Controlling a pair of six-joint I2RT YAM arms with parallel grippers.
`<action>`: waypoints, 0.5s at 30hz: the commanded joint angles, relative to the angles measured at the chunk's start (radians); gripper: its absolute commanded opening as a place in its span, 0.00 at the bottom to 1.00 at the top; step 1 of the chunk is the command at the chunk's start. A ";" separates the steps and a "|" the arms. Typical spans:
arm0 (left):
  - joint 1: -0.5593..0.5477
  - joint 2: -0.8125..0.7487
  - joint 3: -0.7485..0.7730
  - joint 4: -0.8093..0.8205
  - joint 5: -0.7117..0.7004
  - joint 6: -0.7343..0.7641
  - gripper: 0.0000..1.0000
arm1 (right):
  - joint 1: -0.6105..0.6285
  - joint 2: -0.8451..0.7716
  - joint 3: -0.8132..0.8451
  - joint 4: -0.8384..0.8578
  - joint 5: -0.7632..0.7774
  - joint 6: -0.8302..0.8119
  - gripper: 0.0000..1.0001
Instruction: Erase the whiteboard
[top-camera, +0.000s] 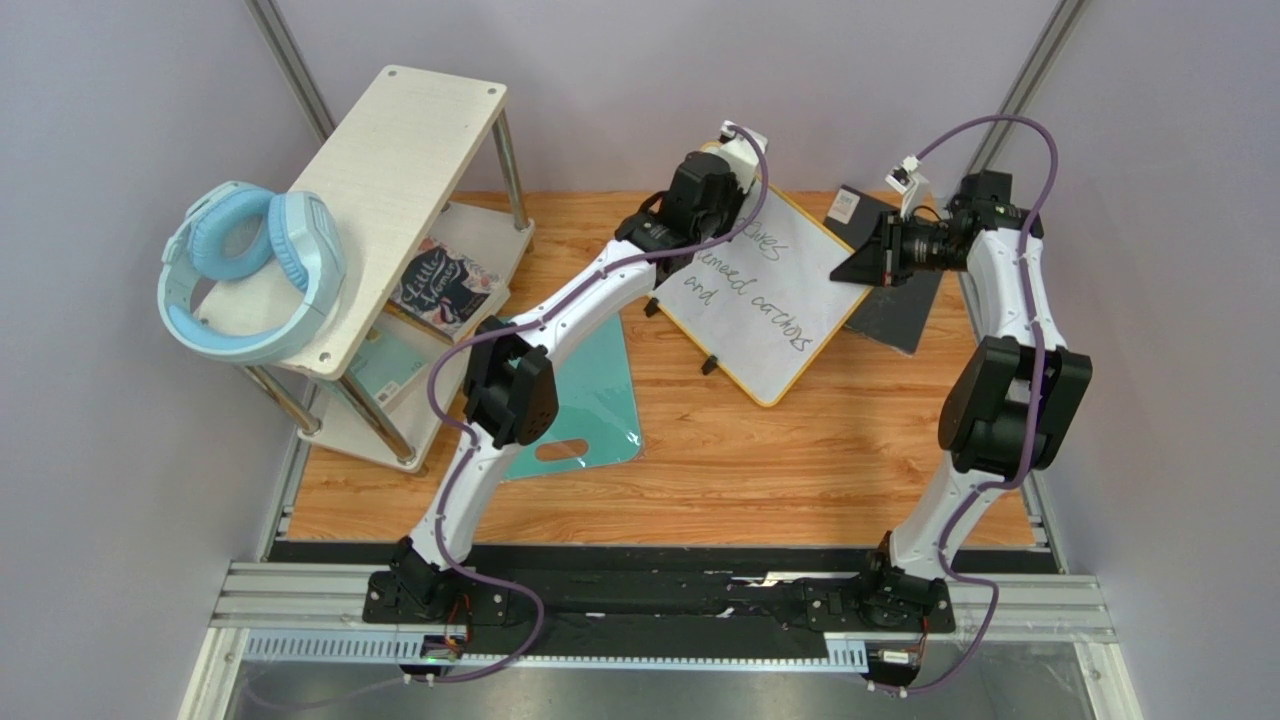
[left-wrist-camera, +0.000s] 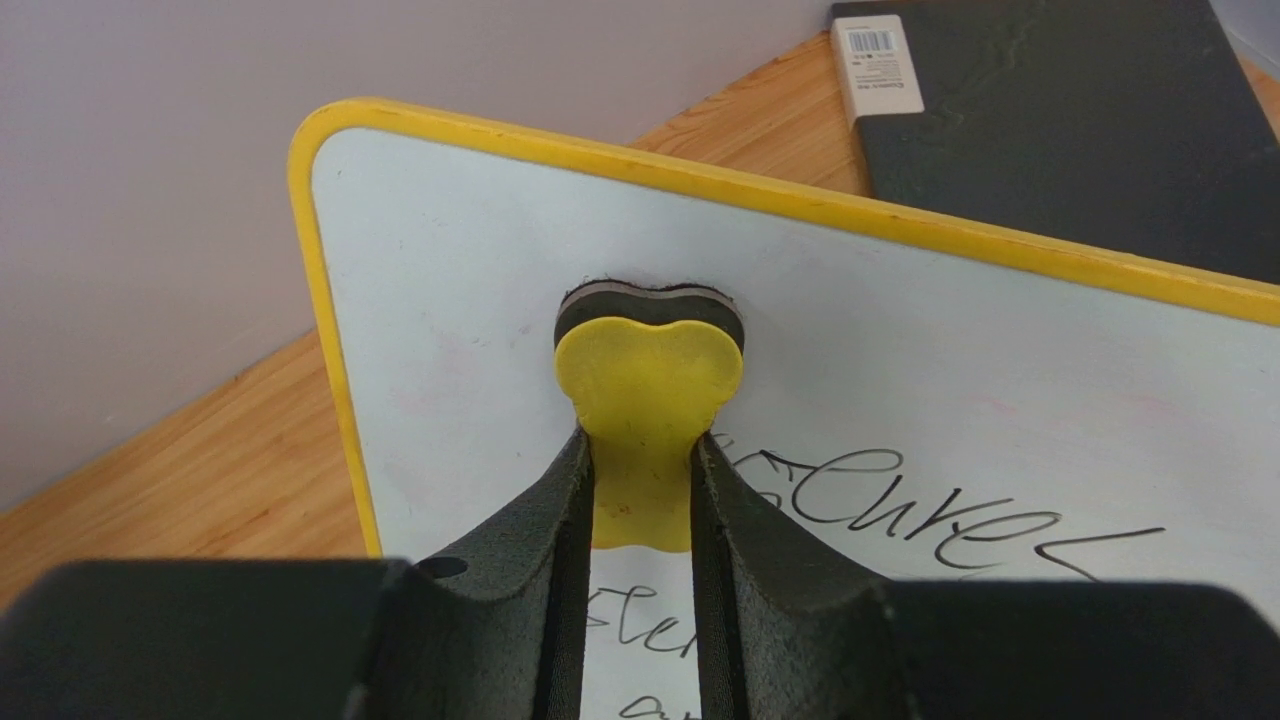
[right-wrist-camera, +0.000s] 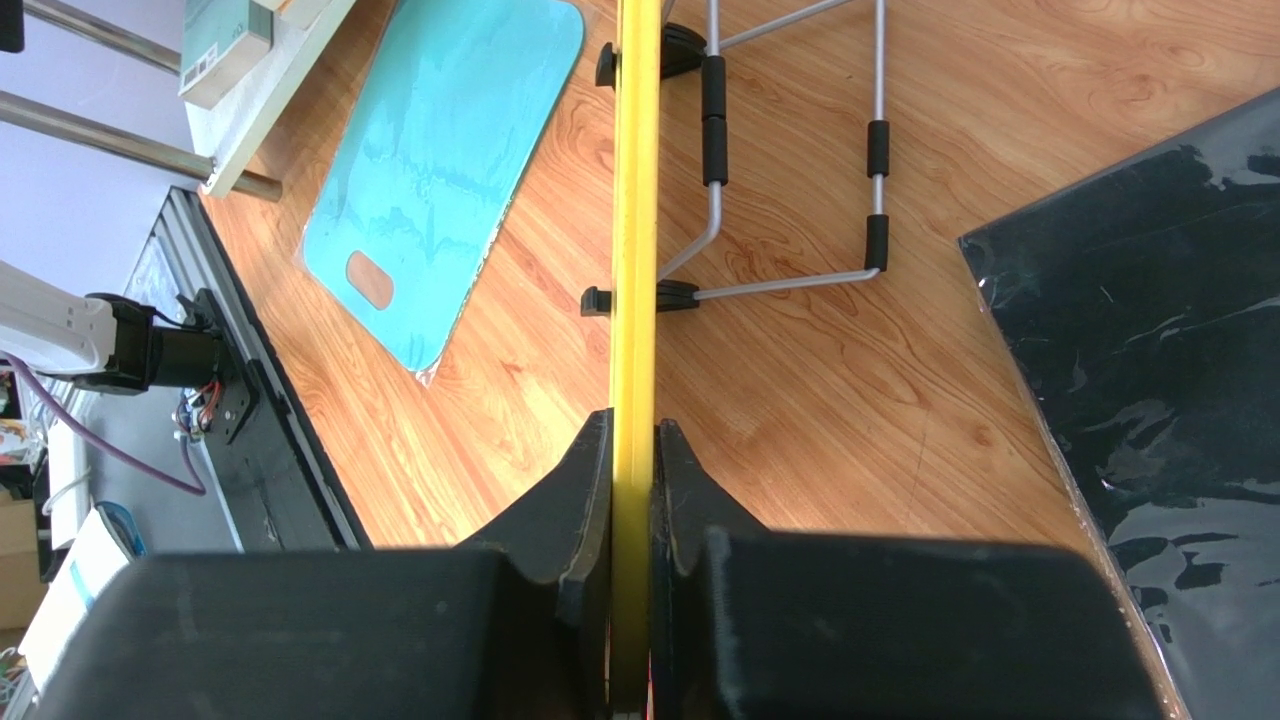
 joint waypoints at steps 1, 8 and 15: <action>-0.025 -0.018 0.027 0.046 0.209 0.091 0.00 | 0.059 0.005 0.006 -0.083 0.161 -0.178 0.00; -0.126 -0.047 -0.086 0.061 0.291 0.107 0.00 | 0.078 -0.001 0.035 -0.066 0.192 -0.143 0.00; -0.192 -0.021 -0.119 0.119 0.205 0.067 0.00 | 0.078 0.003 0.054 -0.068 0.184 -0.131 0.00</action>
